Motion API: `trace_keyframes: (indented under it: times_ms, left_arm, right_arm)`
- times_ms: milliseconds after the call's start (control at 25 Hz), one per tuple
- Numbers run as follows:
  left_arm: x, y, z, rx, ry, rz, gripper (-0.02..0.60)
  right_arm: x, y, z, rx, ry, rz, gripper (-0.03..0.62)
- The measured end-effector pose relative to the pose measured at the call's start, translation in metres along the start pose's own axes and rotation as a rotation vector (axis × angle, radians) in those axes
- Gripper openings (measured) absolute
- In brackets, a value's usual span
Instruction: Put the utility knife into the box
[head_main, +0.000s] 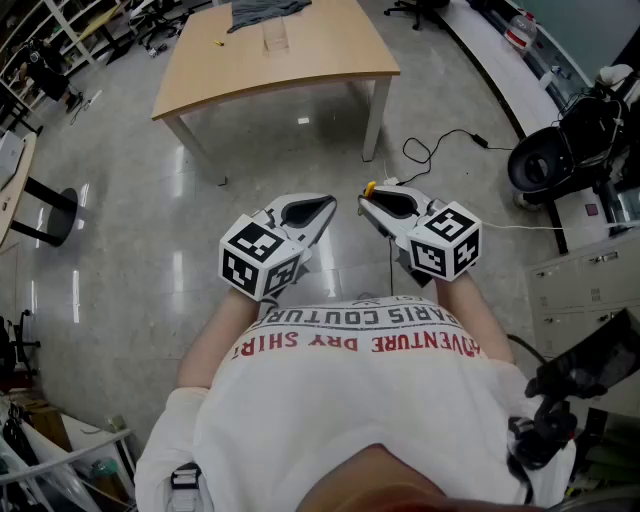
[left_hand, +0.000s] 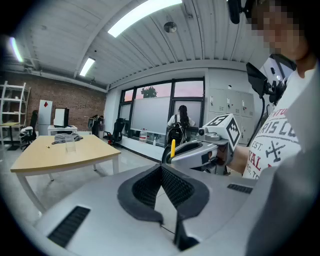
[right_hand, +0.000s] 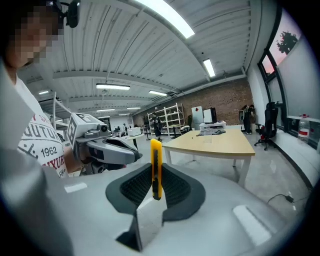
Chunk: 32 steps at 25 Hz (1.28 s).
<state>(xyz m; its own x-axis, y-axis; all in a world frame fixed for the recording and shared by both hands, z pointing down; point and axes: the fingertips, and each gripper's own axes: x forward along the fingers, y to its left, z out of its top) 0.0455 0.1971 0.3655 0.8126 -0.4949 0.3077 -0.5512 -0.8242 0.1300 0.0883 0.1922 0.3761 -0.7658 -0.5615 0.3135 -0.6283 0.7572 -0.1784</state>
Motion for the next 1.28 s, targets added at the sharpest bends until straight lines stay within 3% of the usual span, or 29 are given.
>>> trace_keyframes:
  times_ms: [1280]
  left_arm:
    - [-0.021, 0.033, -0.023, -0.051, -0.007, 0.030, 0.003]
  right_arm:
    - [0.038, 0.015, 0.003, 0.010, -0.004, 0.046, 0.057]
